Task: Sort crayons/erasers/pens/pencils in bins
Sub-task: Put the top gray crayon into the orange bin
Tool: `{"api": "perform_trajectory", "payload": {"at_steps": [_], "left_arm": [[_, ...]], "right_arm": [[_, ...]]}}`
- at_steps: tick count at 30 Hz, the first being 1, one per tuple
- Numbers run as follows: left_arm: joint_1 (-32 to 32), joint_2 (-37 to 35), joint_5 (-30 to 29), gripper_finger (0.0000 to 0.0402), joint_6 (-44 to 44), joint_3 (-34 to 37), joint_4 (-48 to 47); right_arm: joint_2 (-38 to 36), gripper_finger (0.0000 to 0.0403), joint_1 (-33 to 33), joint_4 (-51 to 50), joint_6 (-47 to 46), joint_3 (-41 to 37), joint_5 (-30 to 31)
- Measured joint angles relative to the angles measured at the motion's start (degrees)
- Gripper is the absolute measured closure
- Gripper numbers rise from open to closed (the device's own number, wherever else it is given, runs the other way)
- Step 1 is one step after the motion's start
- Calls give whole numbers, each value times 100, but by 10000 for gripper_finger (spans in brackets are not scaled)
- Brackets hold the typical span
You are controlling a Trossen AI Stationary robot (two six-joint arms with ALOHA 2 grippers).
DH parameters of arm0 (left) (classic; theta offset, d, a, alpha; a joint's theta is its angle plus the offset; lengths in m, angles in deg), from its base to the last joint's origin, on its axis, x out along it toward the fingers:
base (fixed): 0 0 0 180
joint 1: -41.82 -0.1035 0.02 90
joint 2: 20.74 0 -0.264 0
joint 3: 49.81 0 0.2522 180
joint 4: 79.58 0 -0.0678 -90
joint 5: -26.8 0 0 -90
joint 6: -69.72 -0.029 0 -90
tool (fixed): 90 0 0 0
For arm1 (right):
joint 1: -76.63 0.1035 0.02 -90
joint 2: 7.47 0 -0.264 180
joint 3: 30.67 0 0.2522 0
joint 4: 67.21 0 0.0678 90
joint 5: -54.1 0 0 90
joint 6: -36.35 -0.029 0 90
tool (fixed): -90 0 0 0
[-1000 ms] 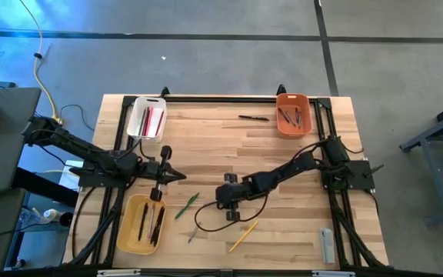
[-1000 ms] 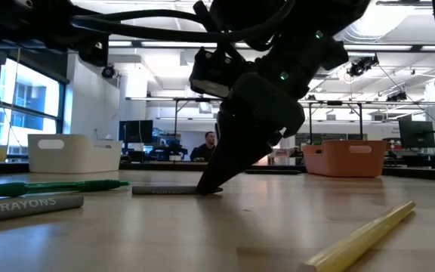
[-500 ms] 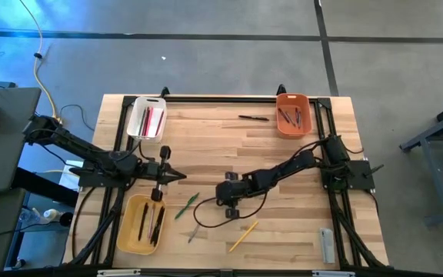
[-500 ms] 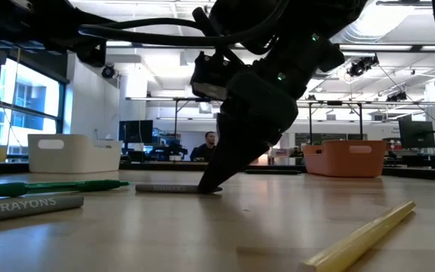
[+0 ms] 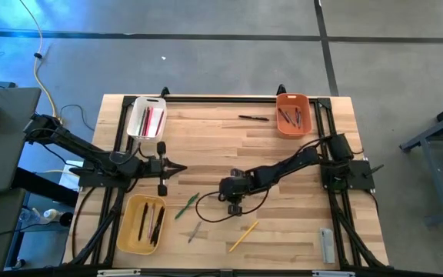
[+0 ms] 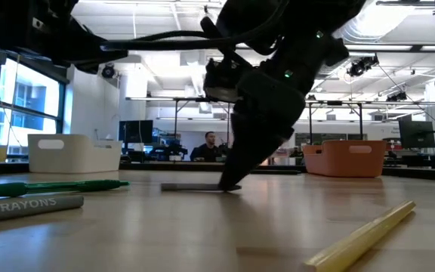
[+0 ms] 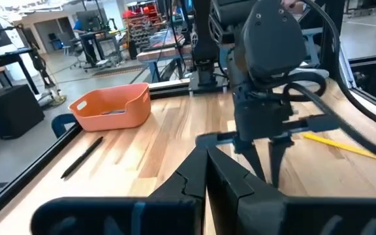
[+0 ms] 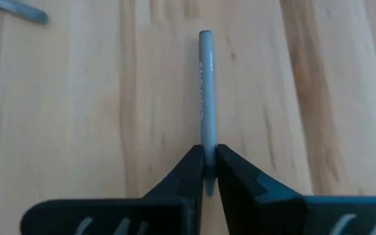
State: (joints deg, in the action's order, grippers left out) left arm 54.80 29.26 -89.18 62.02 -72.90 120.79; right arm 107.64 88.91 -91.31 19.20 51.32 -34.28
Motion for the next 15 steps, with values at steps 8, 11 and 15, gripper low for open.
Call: {"api": "perform_trajectory", "payload": {"at_steps": [8, 11, 15], "left_arm": [[0, 0, 2, 401, -2, 0, -15], [0, 0, 2, 401, -2, 0, -55], [0, 0, 2, 401, -2, 0, -53]], "right_arm": [[-268, 377, -70, -979, -498, -1, 380], [-314, 377, -70, -1147, -722, 1, 382], [-411, 377, -70, -1417, -1044, 6, 380]]}}
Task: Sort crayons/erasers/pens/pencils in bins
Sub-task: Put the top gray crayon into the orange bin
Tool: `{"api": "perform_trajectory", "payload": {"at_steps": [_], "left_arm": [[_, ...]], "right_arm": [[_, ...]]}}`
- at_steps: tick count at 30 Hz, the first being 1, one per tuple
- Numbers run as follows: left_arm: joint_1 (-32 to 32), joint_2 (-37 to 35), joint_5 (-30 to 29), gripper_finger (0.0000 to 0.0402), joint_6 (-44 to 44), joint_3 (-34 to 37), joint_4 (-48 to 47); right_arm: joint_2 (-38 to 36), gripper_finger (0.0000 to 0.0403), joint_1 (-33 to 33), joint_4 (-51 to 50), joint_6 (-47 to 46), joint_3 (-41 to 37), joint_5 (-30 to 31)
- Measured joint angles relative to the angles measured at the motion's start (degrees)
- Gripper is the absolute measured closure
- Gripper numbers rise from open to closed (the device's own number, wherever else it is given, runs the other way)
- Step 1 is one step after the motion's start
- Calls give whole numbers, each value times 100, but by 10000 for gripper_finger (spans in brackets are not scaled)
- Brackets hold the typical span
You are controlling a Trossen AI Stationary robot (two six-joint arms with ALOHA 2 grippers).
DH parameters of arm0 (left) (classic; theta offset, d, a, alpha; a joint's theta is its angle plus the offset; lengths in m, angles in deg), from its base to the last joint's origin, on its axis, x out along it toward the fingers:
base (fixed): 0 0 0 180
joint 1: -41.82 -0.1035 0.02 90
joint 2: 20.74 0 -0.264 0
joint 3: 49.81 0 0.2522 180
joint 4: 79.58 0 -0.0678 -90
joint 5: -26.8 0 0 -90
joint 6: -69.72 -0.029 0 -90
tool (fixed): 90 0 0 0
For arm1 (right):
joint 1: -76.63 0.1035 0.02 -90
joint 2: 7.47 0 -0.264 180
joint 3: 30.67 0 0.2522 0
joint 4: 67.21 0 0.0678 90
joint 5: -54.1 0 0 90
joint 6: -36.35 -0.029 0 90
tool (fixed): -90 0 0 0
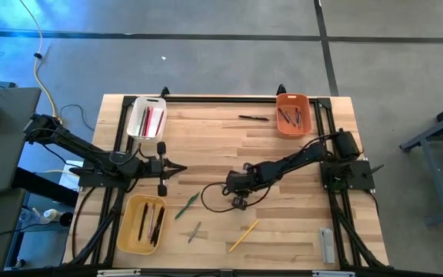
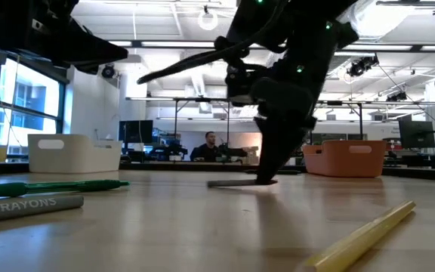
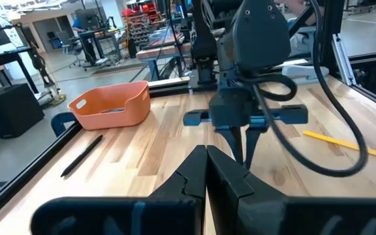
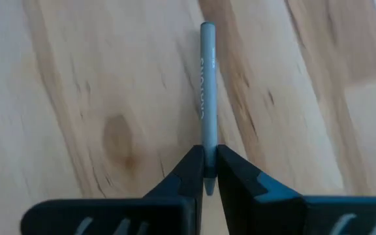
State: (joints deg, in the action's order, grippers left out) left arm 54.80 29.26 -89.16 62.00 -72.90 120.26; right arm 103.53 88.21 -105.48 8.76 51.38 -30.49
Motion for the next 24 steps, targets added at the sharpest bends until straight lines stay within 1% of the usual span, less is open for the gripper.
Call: {"api": "perform_trajectory", "payload": {"at_steps": [6, 15, 20, 24], "left_arm": [[0, 0, -2, 401, 2, 0, -1], [0, -2, -14, 401, 2, 0, 5], [0, 0, -24, 401, 3, 0, 3], [-2, -2, -24, 401, 6, 0, 5]], "right_arm": [[-309, 377, 0, -447, -575, 3, 155], [-1100, 377, 2, -1329, -1410, 17, 890], [-1668, 377, -137, -2351, -1939, 22, 1288], [-2062, 378, -588, -3464, -2297, 22, 1502]]}}
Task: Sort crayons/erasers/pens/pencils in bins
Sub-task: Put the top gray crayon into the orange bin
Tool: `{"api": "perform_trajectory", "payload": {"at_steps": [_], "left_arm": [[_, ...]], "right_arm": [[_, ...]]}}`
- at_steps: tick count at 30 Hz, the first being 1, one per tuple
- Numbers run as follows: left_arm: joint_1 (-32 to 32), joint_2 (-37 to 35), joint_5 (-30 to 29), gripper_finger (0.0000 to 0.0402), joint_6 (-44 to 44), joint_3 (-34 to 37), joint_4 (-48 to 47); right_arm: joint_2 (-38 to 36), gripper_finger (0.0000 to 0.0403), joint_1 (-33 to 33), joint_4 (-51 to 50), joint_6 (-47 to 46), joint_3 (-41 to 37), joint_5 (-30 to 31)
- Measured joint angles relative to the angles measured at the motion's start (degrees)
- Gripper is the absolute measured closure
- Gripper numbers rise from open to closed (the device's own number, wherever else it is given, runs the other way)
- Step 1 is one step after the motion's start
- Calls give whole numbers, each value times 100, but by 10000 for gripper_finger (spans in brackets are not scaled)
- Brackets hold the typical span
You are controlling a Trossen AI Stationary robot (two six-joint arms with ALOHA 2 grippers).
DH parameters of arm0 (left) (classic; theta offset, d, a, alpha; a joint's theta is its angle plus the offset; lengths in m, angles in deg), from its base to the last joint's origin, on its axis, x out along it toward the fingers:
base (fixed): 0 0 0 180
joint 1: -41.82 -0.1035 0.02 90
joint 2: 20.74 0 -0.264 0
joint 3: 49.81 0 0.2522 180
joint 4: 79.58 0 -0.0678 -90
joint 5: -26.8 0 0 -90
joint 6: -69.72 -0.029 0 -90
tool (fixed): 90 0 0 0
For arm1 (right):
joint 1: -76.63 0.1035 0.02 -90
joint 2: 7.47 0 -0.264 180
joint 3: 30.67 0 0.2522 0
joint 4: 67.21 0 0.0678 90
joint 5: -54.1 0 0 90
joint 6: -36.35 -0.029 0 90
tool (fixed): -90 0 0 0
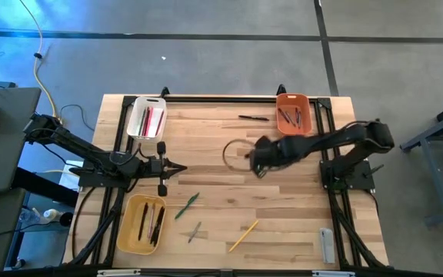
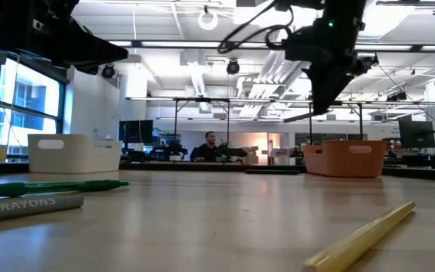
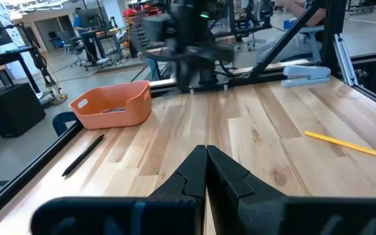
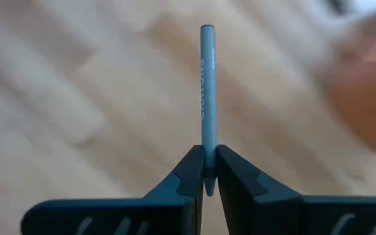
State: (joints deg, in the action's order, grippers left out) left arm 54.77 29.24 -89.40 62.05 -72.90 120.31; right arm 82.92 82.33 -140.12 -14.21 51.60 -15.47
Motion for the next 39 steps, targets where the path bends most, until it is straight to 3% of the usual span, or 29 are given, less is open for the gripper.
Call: {"api": "perform_trajectory", "payload": {"at_steps": [5, 9, 14, 20, 25, 39], "left_arm": [[0, 0, 0, 401, 14, 0, 2], [0, 0, 0, 401, -1, 0, 2], [0, 0, 0, 401, 1, 0, 2], [0, 0, 2, 401, 12, 0, 2], [0, 1, 2, 401, -1, 0, 9], [2, -1, 4, 401, -3, 0, 7]], "right_arm": [[-452, 378, -907, -645, 243, 0, 87], [-656, 378, -1879, -750, 956, 0, 105], [-601, 378, -3280, -670, 1882, 0, 83], [-240, 378, -4629, -331, 2568, 0, -496], [190, 378, -5128, -219, 2898, 0, -1008], [931, 376, -5941, 14, 3244, 0, -1263]]}}
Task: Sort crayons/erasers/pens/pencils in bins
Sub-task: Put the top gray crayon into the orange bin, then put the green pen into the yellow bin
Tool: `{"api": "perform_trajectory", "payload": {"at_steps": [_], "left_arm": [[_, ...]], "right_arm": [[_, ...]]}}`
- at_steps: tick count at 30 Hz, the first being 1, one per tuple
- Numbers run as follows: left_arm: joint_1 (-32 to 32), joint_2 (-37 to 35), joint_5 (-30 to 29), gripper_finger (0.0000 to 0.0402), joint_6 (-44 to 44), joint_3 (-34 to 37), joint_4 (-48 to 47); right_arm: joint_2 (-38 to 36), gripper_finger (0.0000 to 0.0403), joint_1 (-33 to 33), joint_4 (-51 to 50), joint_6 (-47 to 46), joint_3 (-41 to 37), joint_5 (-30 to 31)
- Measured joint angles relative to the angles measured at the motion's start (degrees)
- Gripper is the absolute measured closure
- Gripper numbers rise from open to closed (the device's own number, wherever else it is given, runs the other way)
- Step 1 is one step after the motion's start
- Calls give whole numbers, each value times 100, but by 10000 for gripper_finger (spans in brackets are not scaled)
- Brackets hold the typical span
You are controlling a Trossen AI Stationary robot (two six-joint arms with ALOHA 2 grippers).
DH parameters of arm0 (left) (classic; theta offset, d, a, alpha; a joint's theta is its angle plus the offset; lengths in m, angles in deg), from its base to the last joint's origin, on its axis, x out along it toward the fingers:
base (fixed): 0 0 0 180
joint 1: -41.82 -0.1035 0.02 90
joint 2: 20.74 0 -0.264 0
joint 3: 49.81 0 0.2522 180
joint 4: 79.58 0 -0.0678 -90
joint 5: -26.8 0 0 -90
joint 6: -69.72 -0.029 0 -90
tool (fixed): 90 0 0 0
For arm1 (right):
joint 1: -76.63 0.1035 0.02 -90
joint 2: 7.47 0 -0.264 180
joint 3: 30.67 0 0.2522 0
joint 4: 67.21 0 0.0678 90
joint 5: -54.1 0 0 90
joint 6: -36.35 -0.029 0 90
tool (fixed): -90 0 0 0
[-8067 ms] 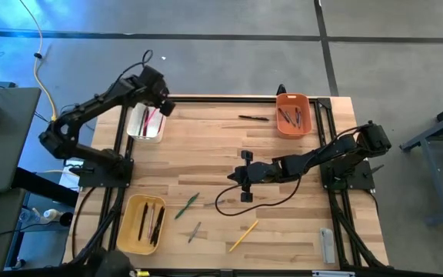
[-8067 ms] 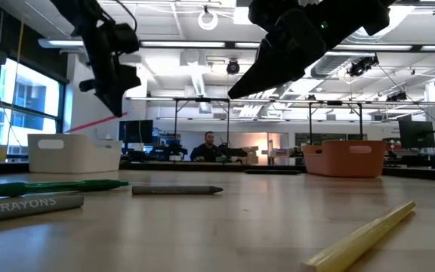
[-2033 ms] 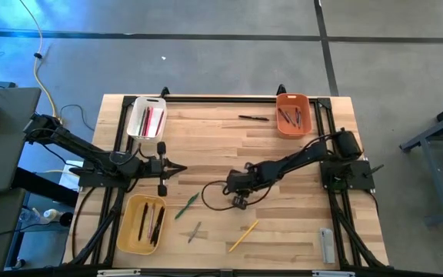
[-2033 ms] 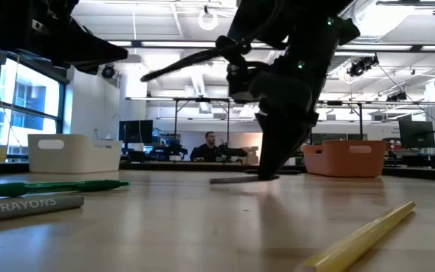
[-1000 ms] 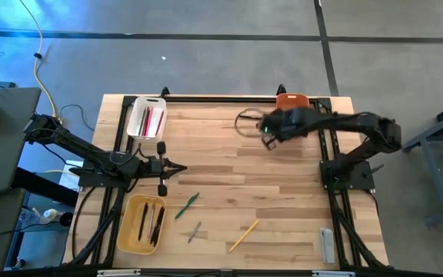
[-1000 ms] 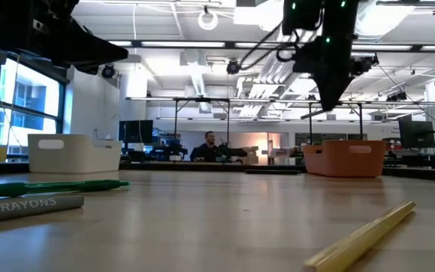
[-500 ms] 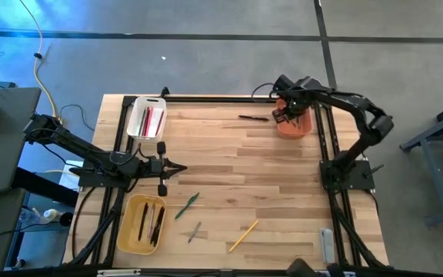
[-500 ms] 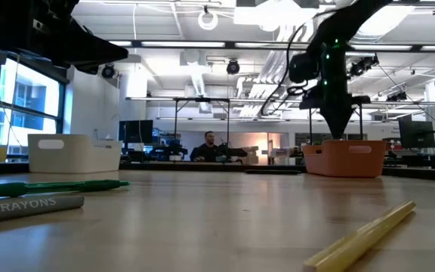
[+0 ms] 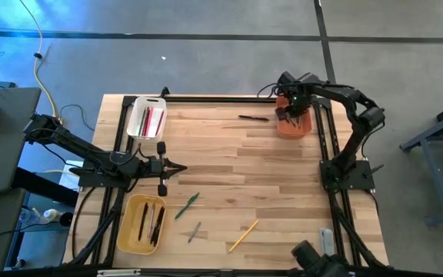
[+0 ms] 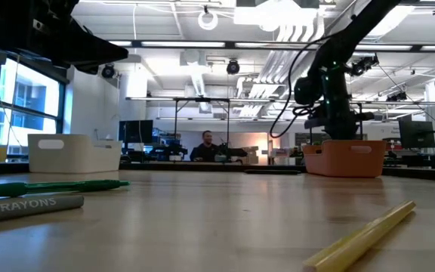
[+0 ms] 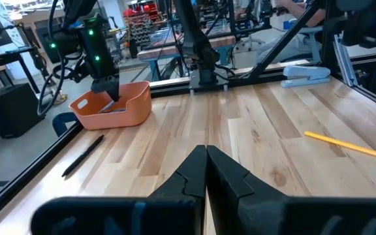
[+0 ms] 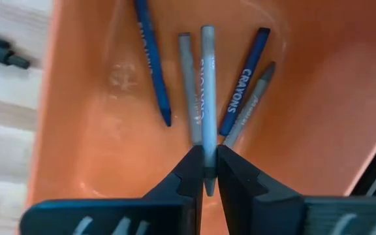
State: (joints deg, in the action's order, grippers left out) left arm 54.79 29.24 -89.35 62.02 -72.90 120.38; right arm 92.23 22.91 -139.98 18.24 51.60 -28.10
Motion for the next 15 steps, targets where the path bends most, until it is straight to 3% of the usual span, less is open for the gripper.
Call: {"api": "perform_trajectory", "payload": {"at_steps": [11, 15], "left_arm": [[-4, 2, 0, 401, 0, 0, 32], [-2, 2, 2, 401, 17, -2, 96]], "right_arm": [[6, 301, -30, -235, 181, 0, 204], [-269, 293, -30, -636, 527, 0, 271]]}}
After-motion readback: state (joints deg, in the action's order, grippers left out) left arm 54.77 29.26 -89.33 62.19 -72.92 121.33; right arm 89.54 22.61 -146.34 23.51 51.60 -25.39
